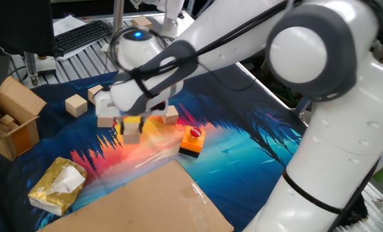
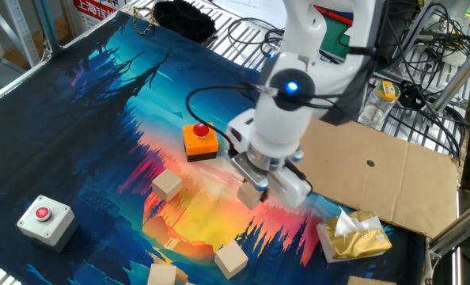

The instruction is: Stack the blocks into a pyramid shape

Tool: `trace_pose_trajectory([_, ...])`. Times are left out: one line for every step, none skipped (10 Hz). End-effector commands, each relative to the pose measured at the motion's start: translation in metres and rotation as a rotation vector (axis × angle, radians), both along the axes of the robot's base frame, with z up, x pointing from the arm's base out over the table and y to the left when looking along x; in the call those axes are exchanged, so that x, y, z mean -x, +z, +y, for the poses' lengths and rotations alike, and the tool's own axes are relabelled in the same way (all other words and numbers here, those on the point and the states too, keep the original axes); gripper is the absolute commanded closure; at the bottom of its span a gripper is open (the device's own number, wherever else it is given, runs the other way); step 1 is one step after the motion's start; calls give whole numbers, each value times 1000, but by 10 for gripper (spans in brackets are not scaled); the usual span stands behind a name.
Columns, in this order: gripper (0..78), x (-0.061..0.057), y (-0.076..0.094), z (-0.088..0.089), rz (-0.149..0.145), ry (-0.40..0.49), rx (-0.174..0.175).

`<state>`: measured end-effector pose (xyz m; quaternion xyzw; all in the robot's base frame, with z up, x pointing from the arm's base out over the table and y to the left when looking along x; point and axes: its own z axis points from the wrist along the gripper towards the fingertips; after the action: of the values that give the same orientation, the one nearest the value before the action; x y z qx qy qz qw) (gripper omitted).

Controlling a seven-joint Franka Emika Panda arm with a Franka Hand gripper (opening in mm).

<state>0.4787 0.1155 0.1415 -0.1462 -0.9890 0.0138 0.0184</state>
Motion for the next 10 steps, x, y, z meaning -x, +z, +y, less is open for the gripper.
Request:
trace_pose_trajectory([764, -10, 2, -34, -5, 158, 2])
trace_pose_trajectory([764, -10, 2, -34, -5, 158, 2])
trace_pose_trajectory([764, -16, 1, -44, 6, 109, 13])
trace_pose_trajectory([764, -20, 0, -53, 8, 77, 24])
trace_pose_trajectory([764, -23, -1, -64, 9, 55, 25])
trace_pose_trajectory([764, -25, -3, -78, 19, 7, 28])
trace_pose_trajectory([764, -27, -5, -90, 27, -62, 24])
trace_pose_trajectory([764, -26, -6, -97, 28, -99, 27])
trace_pose_trajectory([764, -27, -7, -108, 26, -252, 36])
trace_pose_trajectory([764, -29, -6, -109, 22, -410, 44])
